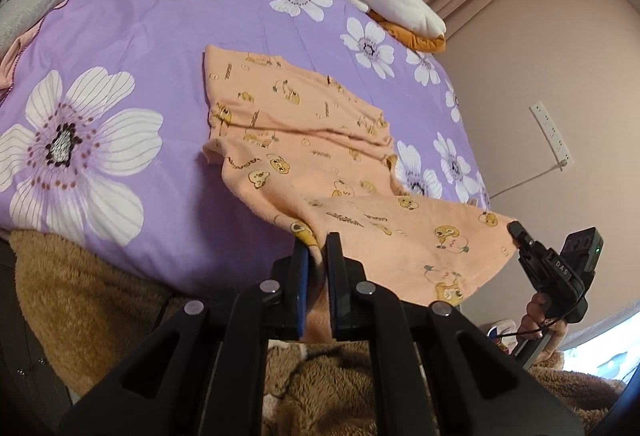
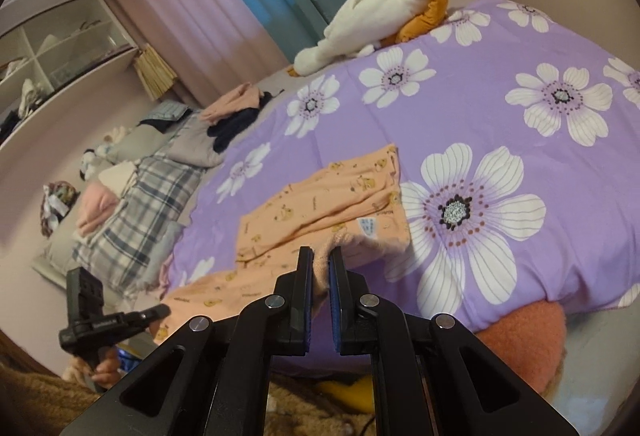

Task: Fold small clothes
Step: 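Close both grippers on the edge of the folded onesie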

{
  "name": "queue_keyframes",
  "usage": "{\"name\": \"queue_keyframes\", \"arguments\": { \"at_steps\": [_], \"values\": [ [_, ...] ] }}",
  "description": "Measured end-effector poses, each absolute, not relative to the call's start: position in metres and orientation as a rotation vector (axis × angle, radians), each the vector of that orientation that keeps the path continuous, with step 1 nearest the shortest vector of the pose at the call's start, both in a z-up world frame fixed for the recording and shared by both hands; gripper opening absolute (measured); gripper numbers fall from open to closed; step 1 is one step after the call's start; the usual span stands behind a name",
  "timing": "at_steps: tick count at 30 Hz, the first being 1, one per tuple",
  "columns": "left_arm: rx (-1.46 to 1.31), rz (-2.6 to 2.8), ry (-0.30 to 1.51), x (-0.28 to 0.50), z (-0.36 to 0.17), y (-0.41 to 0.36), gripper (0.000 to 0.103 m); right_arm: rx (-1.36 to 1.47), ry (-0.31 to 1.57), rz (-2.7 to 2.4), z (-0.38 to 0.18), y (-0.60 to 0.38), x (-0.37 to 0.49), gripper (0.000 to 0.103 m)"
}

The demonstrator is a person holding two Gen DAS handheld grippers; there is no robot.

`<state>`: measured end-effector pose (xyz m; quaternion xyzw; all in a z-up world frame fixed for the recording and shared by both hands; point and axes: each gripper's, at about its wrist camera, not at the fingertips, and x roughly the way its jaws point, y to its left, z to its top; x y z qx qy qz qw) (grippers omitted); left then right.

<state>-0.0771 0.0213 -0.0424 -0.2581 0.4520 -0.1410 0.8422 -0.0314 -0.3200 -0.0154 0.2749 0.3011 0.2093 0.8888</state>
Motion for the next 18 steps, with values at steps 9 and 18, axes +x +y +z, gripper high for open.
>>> {"name": "queue_keyframes", "arguments": {
  "at_steps": [9,18],
  "values": [
    [-0.538,-0.286,1.034,-0.091,-0.064,0.015,0.008,0.595,0.638,0.416,-0.026,-0.325,-0.045,0.009],
    [-0.56,-0.281,1.039,-0.074,-0.066,0.019,0.008,0.604,0.664,0.405,-0.031,-0.326,-0.03,0.009]
  ]
}}
